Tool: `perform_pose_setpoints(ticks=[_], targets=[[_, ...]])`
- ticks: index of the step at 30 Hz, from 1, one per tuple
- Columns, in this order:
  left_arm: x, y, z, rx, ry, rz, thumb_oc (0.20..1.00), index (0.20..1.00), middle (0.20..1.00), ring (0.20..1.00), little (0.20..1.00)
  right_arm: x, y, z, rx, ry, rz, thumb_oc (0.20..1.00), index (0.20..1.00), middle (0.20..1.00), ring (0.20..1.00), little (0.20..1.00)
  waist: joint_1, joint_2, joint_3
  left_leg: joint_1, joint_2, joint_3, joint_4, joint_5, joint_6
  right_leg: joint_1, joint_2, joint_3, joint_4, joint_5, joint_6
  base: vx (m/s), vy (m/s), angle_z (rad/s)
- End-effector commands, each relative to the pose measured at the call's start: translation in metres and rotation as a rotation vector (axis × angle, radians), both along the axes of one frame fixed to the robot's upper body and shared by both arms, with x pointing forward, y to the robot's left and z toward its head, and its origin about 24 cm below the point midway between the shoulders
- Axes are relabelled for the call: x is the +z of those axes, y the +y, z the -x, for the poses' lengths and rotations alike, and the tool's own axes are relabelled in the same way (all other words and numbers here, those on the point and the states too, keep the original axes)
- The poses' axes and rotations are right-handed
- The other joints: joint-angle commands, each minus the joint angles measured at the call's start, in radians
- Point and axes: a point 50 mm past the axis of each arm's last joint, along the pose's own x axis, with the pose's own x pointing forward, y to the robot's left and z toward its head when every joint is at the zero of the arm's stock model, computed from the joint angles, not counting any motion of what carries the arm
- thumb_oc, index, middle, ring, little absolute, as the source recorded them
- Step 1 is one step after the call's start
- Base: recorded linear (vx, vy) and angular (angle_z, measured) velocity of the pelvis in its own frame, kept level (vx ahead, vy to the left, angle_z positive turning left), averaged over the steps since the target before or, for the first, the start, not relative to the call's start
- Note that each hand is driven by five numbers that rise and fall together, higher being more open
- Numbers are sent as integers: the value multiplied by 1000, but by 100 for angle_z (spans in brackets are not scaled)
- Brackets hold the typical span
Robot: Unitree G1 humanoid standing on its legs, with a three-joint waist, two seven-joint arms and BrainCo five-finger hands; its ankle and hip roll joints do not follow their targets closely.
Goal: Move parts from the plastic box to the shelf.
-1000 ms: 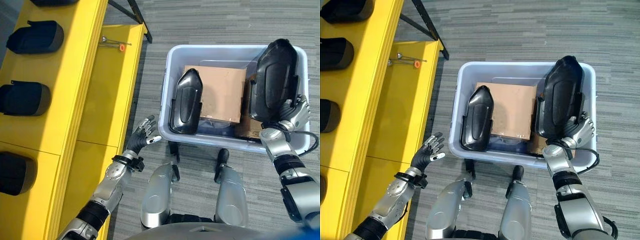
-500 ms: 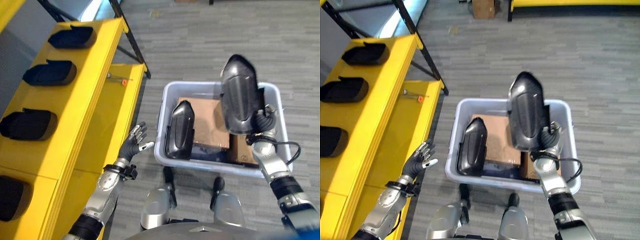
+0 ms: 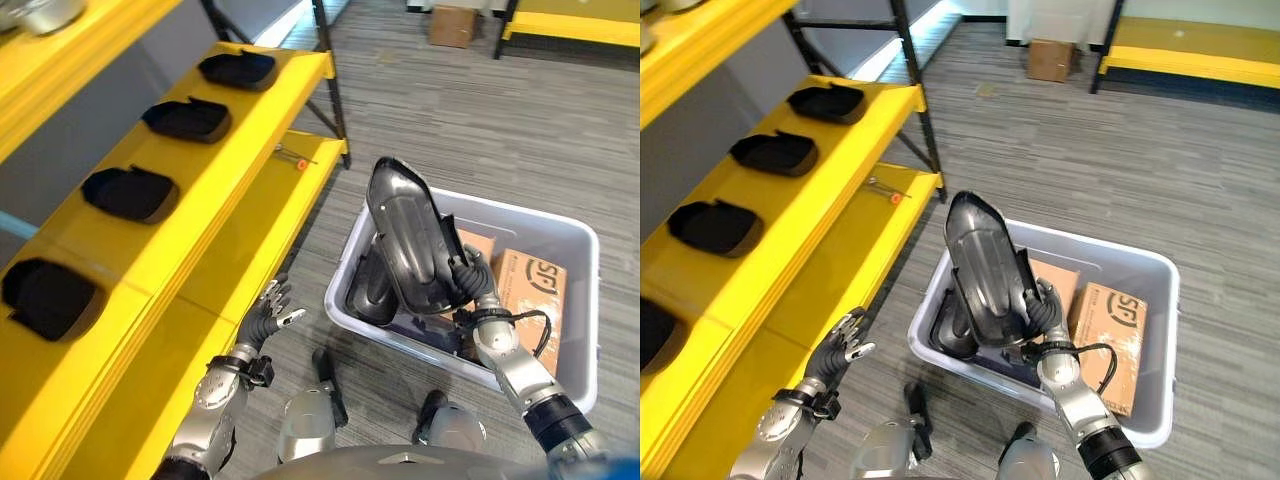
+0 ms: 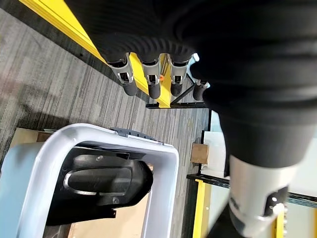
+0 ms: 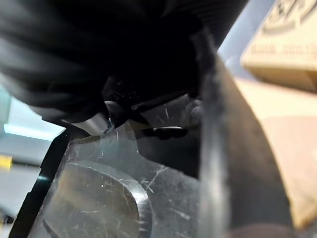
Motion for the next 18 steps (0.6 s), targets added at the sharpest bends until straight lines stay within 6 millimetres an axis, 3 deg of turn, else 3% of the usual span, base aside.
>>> perform_pose_setpoints(ticks=[1,6,8,12,15,18], targets=[[31,4,-19,-1,-168,-65,1000,1000,1000,1000,1000,41,14,-25,76,-171,-169,200,200,200,200,200,-33,-27,-10,60,-65,-106,-85,8,-23,16,43,71,-20,75,47,68,439,27],[35,5,-21,-13,-184,-180,1000,1000,1000,1000,1000,30,24,-21,138,-92,-280,200,200,200,200,200,-18,-26,-44,111,-91,-133,-185,18,-23,50,29,78,-85,137,87,20,300,20],[33,12,-18,-8,-171,-233,1000,1000,1000,1000,1000,26,34,-17,197,-66,-324,200,200,200,200,200,-2,-27,-68,117,-110,-124,-241,50,-10,65,3,52,-135,211,107,-9,353,23],[31,19,-13,-3,-173,-265,1000,1000,1000,1000,1000,26,49,-12,257,-52,-367,200,200,200,200,200,28,-34,-89,136,-143,-119,-290,45,-8,91,-53,29,-159,268,163,-19,299,22],[33,22,-12,-7,-177,-264,1000,1000,1000,1000,1000,28,57,-11,271,-53,-402,200,200,200,200,200,58,-42,-99,117,-180,-116,-282,30,17,103,-91,5,-142,308,182,-81,262,39],[32,23,-14,-23,-166,-223,1000,1000,1000,1000,1000,29,65,-9,272,-62,-437,200,200,200,200,200,84,-49,-101,102,-242,-137,-282,4,64,95,-134,12,-56,379,200,-41,217,44]])
